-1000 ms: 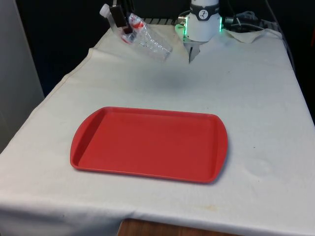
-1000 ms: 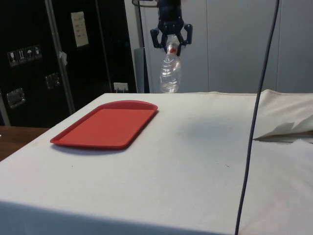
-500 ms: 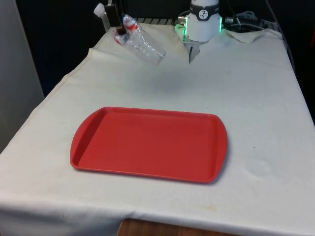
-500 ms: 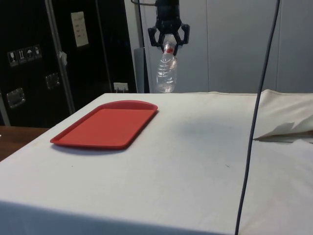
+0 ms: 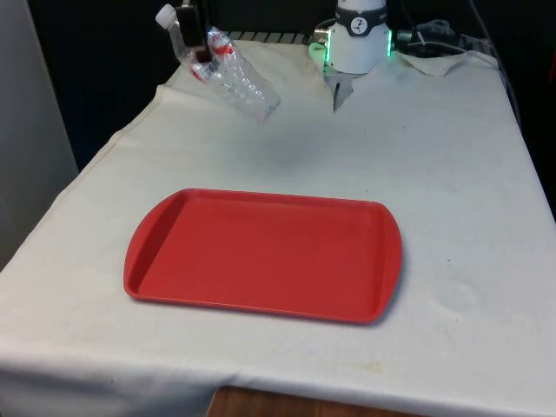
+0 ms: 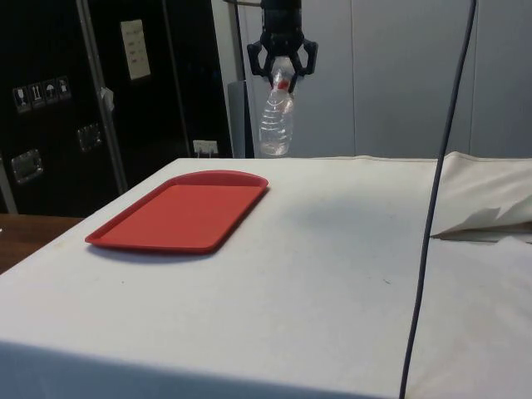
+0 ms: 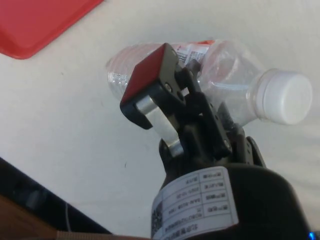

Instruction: Place the bottle upright on the tray.

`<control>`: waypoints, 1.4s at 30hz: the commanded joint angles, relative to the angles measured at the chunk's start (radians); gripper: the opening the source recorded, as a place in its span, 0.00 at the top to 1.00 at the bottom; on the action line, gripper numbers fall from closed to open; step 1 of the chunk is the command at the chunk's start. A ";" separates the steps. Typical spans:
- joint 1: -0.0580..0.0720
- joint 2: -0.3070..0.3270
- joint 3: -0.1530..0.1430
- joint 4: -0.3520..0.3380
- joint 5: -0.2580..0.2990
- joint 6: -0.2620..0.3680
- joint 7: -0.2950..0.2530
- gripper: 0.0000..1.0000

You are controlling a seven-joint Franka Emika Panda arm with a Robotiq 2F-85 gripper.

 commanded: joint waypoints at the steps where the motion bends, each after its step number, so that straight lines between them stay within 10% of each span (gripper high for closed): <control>1: 0.000 0.000 0.001 0.000 -0.003 0.006 0.000 0.66; 24: 0.004 0.007 0.011 -0.017 -0.108 0.147 0.010 0.66; 42: 0.000 0.007 0.015 -0.012 -0.106 0.166 -0.082 0.66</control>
